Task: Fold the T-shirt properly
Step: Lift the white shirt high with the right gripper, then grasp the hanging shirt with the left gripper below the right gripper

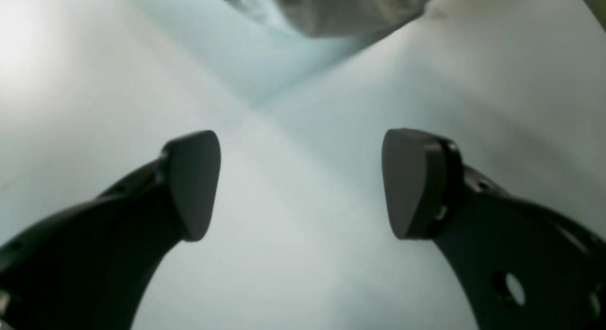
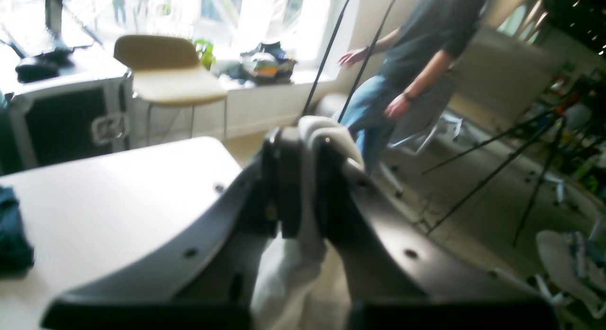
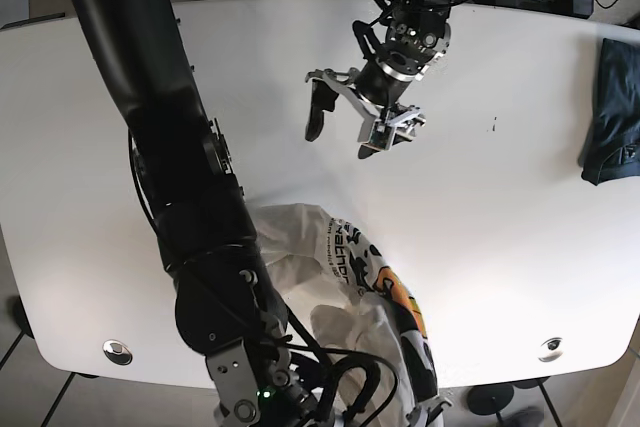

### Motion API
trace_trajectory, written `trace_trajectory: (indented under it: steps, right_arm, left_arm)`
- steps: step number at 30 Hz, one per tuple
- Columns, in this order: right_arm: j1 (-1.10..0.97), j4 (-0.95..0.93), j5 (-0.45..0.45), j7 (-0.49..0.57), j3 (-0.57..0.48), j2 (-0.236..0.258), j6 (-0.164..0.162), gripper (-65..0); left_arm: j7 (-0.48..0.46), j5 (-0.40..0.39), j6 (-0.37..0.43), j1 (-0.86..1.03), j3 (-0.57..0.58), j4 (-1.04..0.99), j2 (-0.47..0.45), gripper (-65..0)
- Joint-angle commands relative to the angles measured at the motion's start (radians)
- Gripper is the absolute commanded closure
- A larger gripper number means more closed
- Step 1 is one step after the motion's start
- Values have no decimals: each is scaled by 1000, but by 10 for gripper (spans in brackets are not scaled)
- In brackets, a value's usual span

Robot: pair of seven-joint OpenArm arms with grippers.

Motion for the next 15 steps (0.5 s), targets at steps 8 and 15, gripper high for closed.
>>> trace_trajectory:
  steps: [8,15]
  right_arm:
    - [186,-134,8,41,145,-4,-2,-21]
    - [186,-200,9,41,168,29,-1,-21]
  left_arm:
    - [-317,199,421,-145,228,-236,7,-492]
    - [-452,197,625,-148,244,-361,11,-553]
